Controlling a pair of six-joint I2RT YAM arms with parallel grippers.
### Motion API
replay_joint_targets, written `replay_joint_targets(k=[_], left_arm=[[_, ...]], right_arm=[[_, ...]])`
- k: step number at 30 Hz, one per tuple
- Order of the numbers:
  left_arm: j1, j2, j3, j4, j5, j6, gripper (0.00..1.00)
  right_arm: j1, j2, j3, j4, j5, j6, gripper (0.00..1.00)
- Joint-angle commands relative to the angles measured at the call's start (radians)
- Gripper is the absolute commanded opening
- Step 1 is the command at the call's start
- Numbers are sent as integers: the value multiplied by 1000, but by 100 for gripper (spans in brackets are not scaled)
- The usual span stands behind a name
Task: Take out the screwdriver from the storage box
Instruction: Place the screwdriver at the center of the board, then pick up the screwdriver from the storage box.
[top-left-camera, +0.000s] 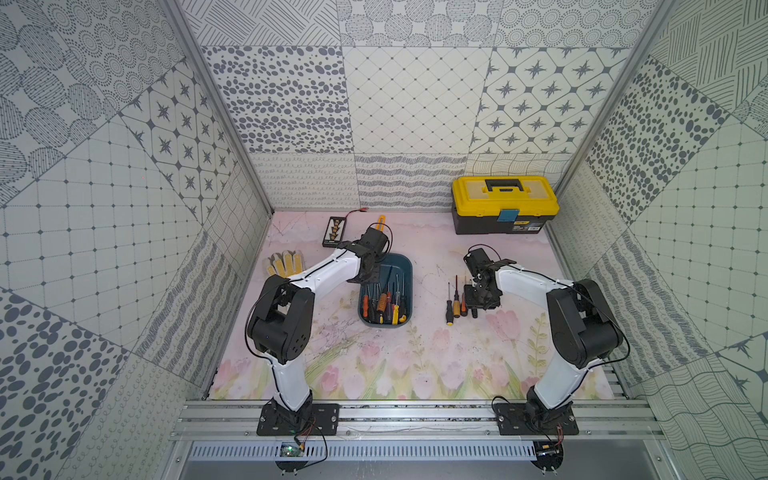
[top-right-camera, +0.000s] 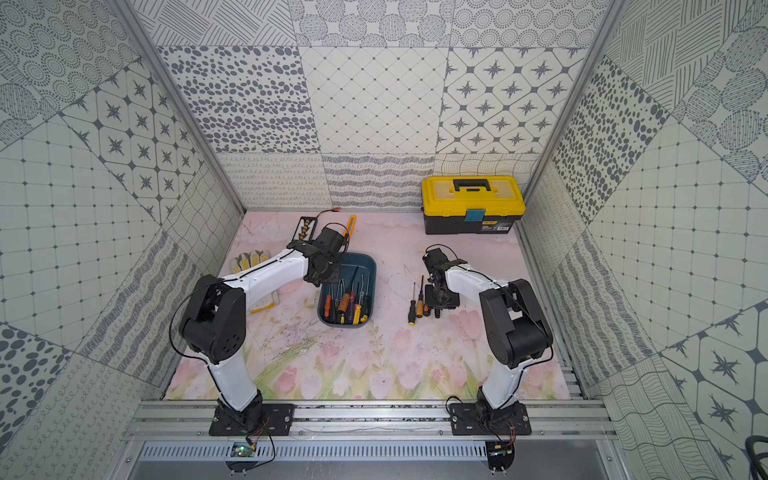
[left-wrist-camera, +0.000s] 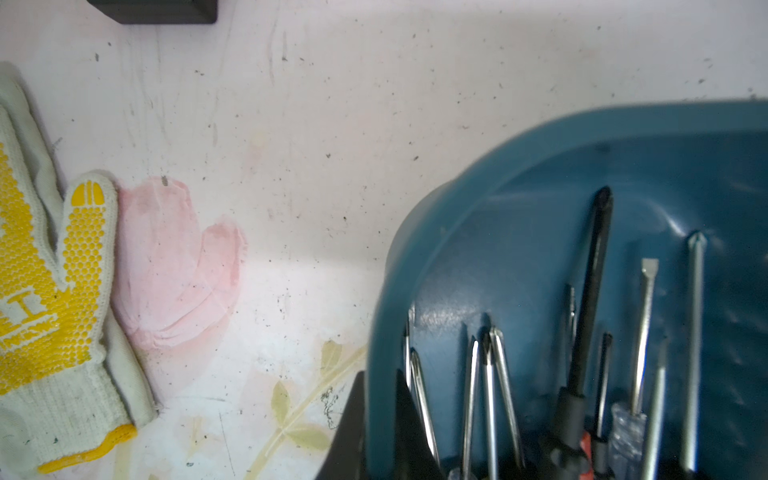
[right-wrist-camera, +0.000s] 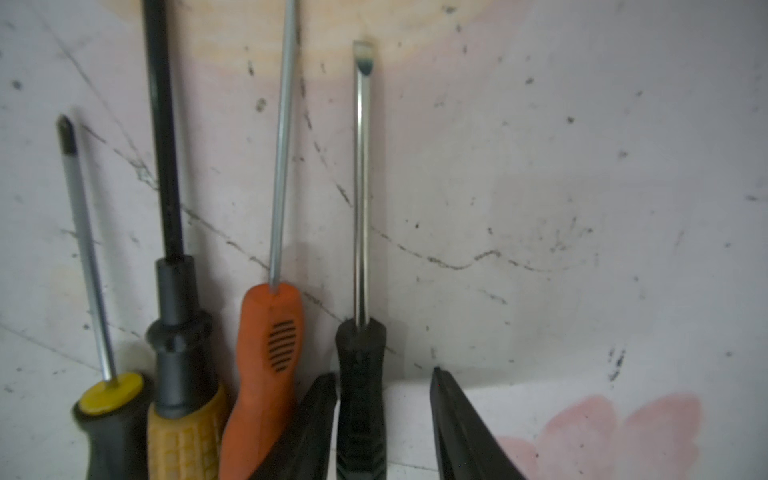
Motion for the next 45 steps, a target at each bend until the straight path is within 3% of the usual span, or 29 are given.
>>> replay_joint_targets(k=[1, 10, 20, 34, 45], left_arm=[[5, -9, 21, 20, -50, -16, 0], [4, -6, 23, 19, -44, -18, 0], [5, -30, 12, 38, -11, -14, 0], [-4, -69, -18, 72, 5, -27, 0], [-3, -79, -20, 74, 10, -34, 0]], right_arm=[[8, -15, -19, -24, -4, 12, 44], [15, -127, 12, -21, -8, 34, 46], [123, -275, 108, 69, -114, 31, 54], [364, -55, 289, 216, -265, 230, 55], [433, 78, 284, 407, -402, 386, 52]])
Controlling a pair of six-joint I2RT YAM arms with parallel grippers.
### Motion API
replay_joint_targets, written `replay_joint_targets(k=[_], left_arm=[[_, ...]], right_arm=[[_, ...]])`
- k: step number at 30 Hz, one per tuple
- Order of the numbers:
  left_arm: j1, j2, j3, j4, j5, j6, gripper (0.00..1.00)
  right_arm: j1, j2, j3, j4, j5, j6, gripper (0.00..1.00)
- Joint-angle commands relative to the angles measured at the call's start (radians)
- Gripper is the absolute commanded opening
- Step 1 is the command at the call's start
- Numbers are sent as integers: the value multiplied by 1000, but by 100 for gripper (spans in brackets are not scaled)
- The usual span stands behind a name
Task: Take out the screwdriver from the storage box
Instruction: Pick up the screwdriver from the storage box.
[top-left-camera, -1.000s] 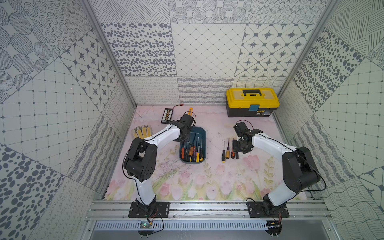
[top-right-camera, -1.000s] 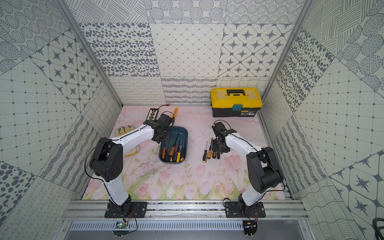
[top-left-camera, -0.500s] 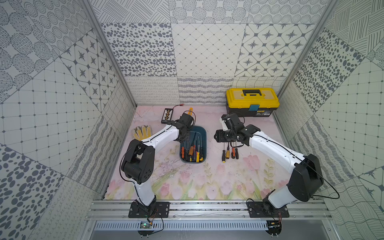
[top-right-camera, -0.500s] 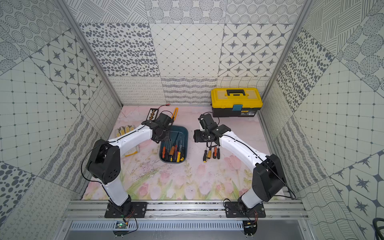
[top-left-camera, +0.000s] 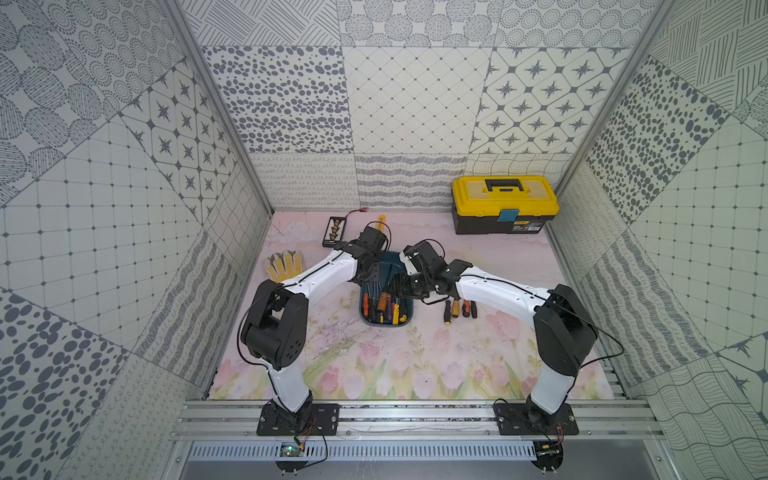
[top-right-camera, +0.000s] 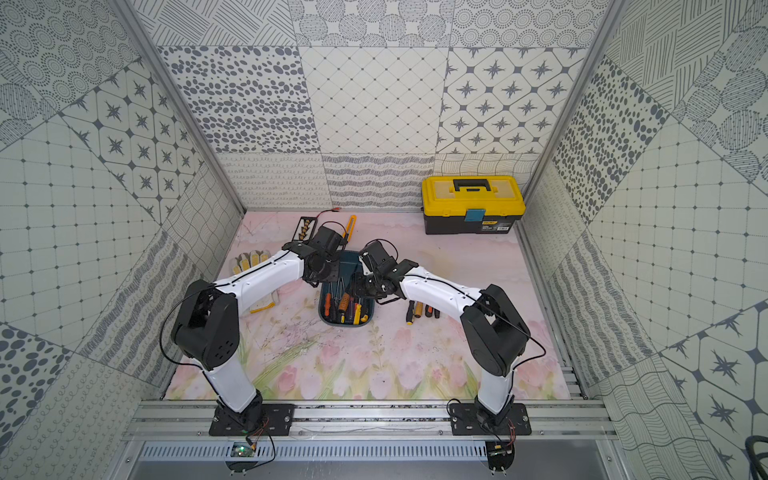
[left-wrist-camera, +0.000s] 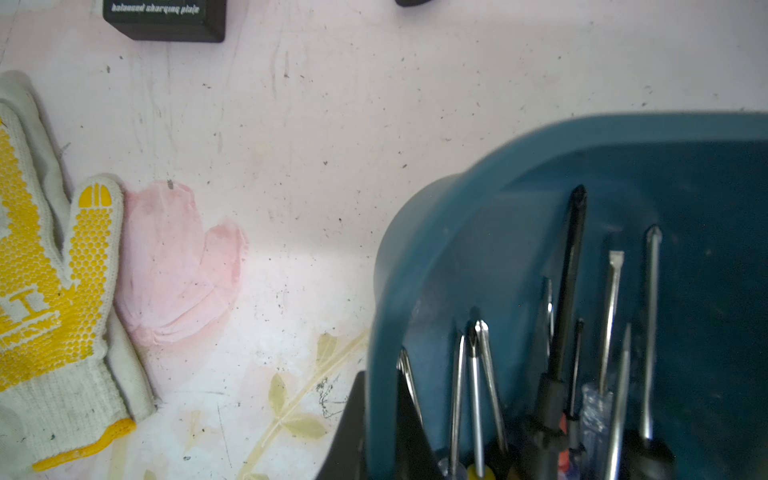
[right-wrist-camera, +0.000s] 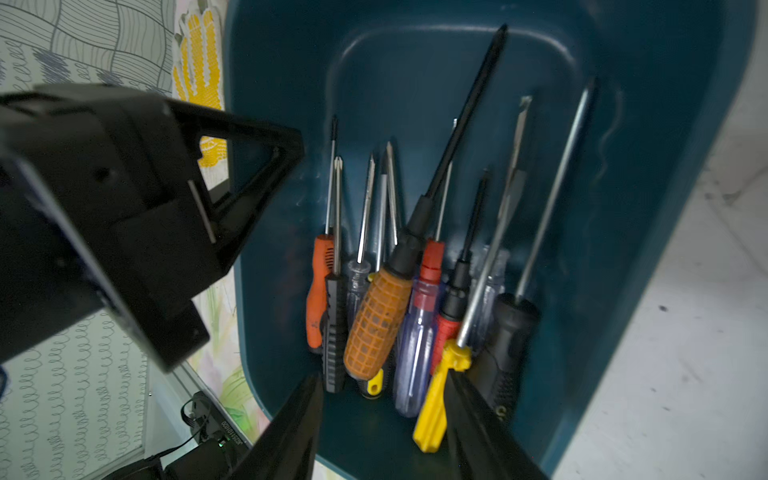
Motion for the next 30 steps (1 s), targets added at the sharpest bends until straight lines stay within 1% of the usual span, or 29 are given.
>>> replay_joint_targets(k=[1, 7, 17, 20, 21, 23, 25, 27, 30], left_arm=[[-1, -26, 0, 57, -10, -23, 0], [-4, -39, -8, 66, -18, -24, 0], [-3, -29, -2, 60, -16, -23, 0], [-4, -31, -4, 60, -15, -23, 0], [-4, -30, -3, 61, -14, -23, 0], [-4, -30, -3, 60, -12, -24, 0], [-4, -29, -1, 59, -13, -24, 0], [-6, -28, -2, 59, -12, -25, 0], [-6, -28, -1, 57, -12, -26, 0]], right_arm=[[14, 31, 20, 97, -47, 54, 52], [21, 99, 38, 98, -92, 86, 51], [37, 168, 54, 107, -120, 100, 49], [46, 185, 61, 108, -122, 96, 46], [50, 191, 69, 102, -126, 94, 44], [56, 198, 84, 91, -137, 82, 37], [63, 195, 88, 86, -125, 78, 35], [64, 195, 93, 79, -120, 75, 37], [66, 209, 101, 55, -104, 76, 46]])
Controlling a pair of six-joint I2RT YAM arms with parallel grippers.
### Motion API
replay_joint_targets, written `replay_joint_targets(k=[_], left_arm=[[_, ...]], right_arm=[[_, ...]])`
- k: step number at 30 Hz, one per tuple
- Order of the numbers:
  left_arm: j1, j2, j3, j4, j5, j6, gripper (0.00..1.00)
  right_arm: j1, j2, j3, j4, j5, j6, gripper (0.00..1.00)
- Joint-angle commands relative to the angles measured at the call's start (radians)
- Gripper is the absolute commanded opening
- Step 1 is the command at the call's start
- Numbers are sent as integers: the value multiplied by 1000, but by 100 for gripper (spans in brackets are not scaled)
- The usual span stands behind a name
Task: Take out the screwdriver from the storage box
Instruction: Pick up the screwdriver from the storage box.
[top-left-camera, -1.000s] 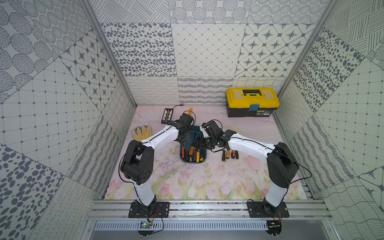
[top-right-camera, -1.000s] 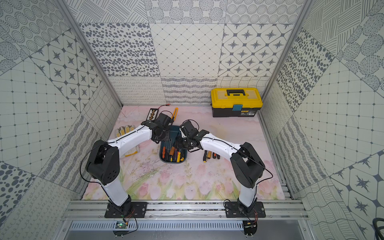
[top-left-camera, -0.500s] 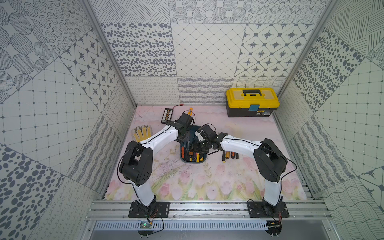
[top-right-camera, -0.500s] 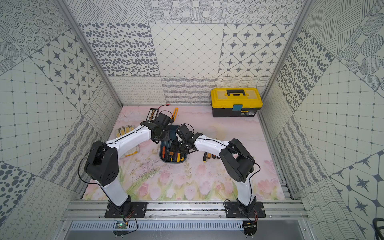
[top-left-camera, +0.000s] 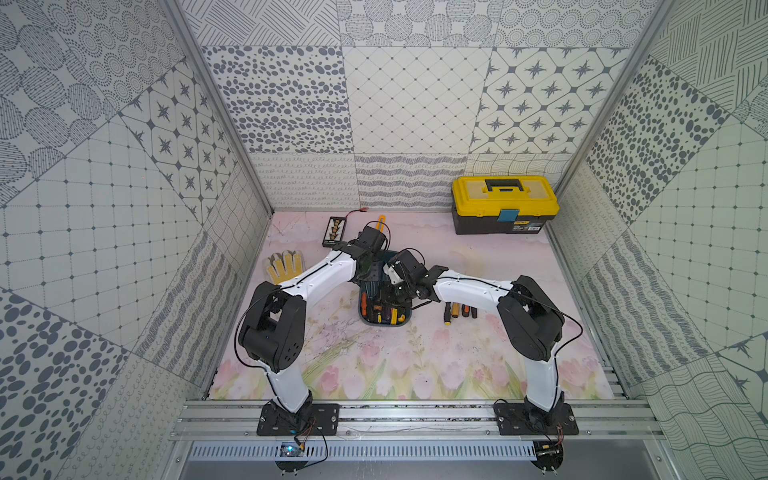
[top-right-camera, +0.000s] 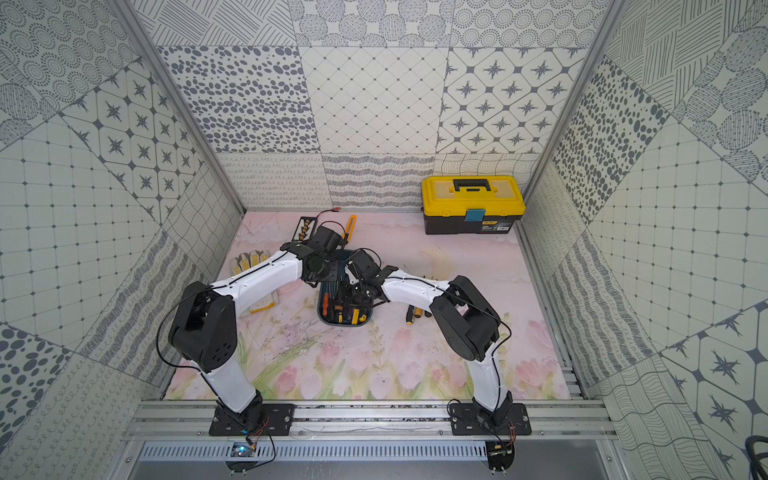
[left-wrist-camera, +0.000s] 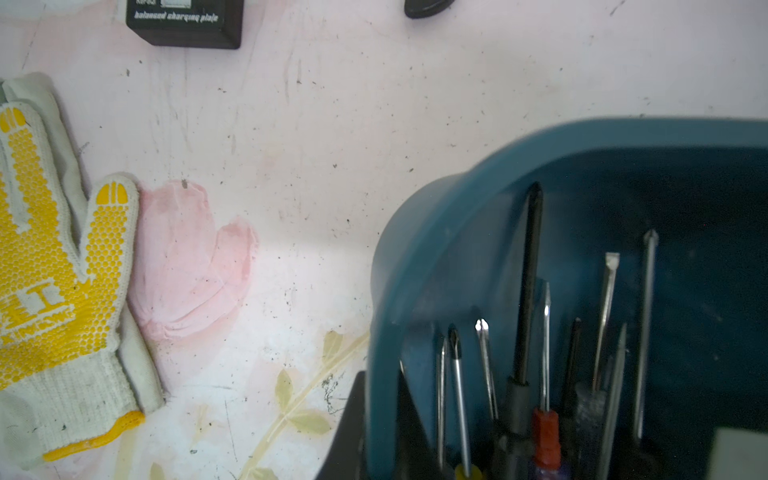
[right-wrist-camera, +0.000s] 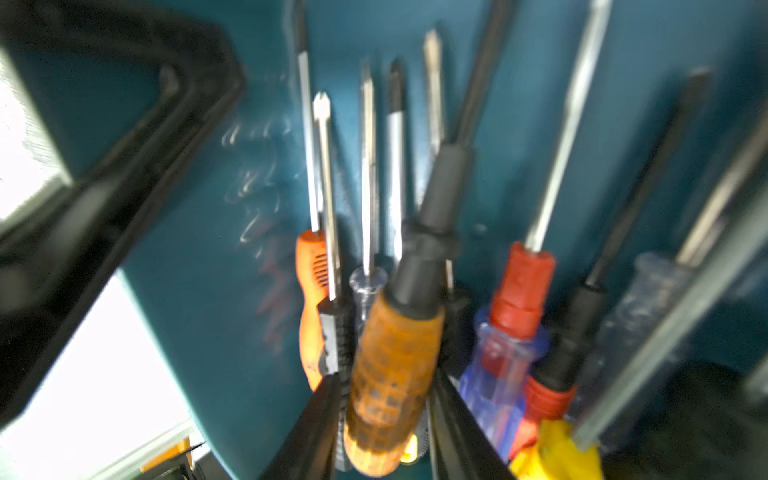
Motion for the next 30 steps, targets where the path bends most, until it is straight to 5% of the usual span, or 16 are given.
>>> replay_joint_targets(k=[1, 5, 15, 23, 30], left_arm=[[-3, -13, 6, 58, 3, -16, 0], [-2, -16, 6, 58, -1, -14, 0], [-3, -15, 4, 54, -27, -18, 0], [-1, -8, 11, 46, -38, -23, 0], [-1, -14, 7, 47, -50, -21, 0]], right_arm=[[14, 28, 28, -14, 13, -8, 47], [15, 44, 31, -43, 36, -9, 43], [15, -23, -7, -19, 64, -37, 12], [6, -114, -10, -18, 94, -142, 0], [0, -203, -50, -30, 134, -178, 0]])
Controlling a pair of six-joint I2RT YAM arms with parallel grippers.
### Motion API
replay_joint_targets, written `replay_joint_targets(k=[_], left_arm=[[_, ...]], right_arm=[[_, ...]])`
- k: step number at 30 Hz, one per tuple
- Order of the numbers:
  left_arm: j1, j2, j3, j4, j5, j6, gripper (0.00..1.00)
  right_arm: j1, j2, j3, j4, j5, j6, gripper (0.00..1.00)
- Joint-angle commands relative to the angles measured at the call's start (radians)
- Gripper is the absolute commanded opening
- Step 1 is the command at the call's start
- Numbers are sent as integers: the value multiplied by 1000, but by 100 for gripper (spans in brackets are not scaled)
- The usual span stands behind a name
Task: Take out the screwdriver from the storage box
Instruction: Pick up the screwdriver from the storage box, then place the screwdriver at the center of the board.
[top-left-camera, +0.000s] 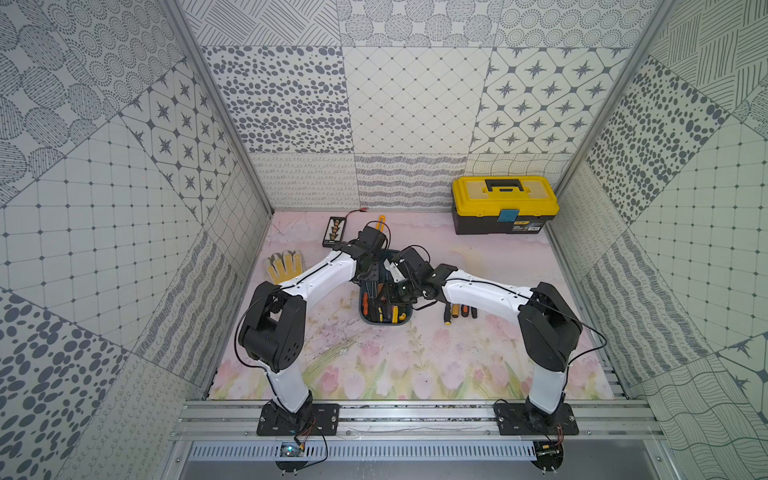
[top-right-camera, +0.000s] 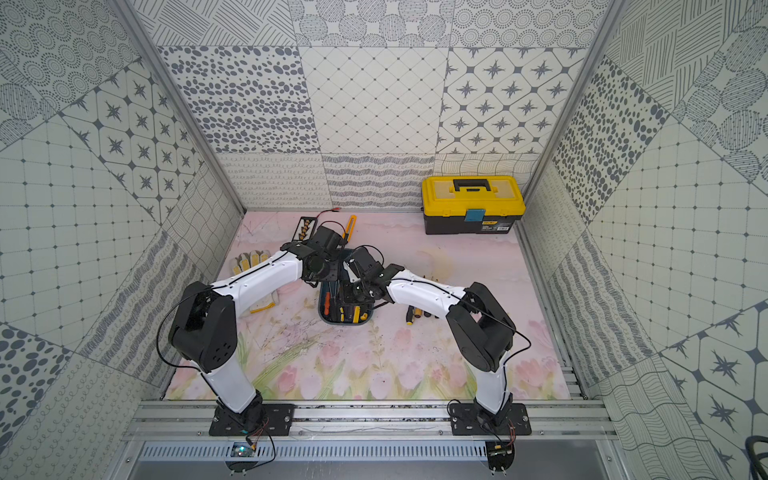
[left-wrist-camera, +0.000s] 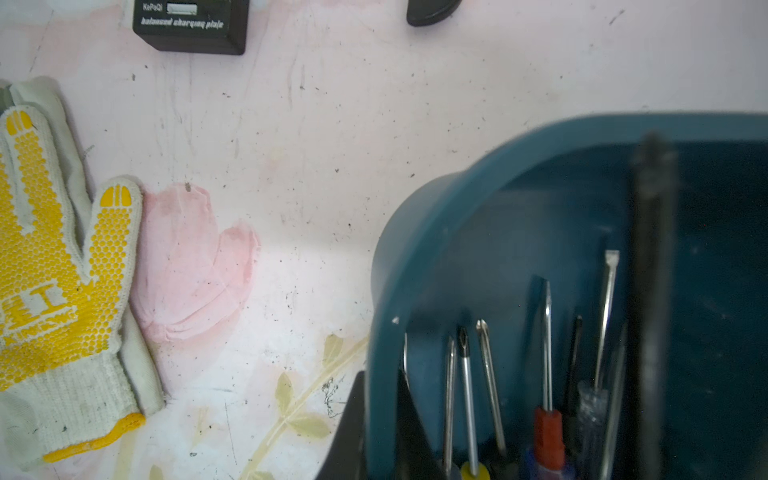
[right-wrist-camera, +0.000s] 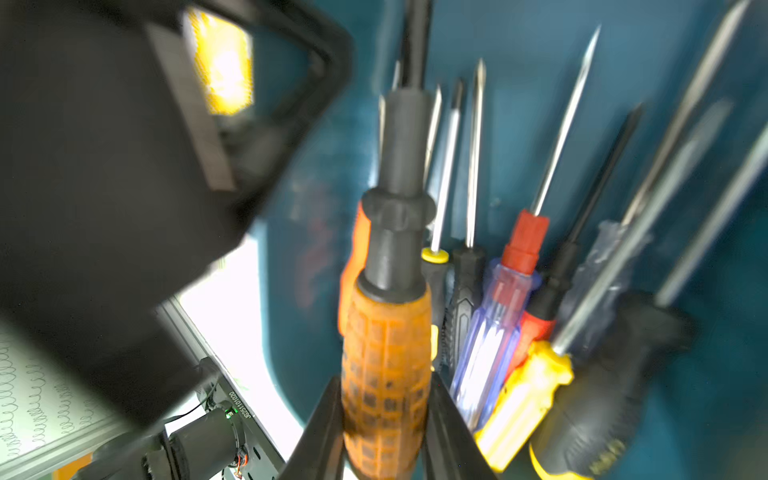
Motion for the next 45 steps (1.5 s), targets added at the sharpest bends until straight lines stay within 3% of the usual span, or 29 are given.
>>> replay_joint_targets(k=[1, 14, 20, 28, 45], left_arm=[[0, -13, 8, 41, -42, -18, 0], [0, -11, 11, 36, -52, -20, 0], [0, -9, 10, 36, -51, -20, 0], [0, -8, 11, 36, -46, -18, 0], [-1, 0, 14, 33, -39, -19, 0]], right_arm=[[-12, -71, -26, 24, 52, -45, 0], [-149, -285, -196, -41, 125, -106, 0], [-165, -209, -197, -194, 231, -128, 0], [-165, -117, -193, -265, 317, -119, 0], [-163, -10, -191, -289, 326, -112, 0]])
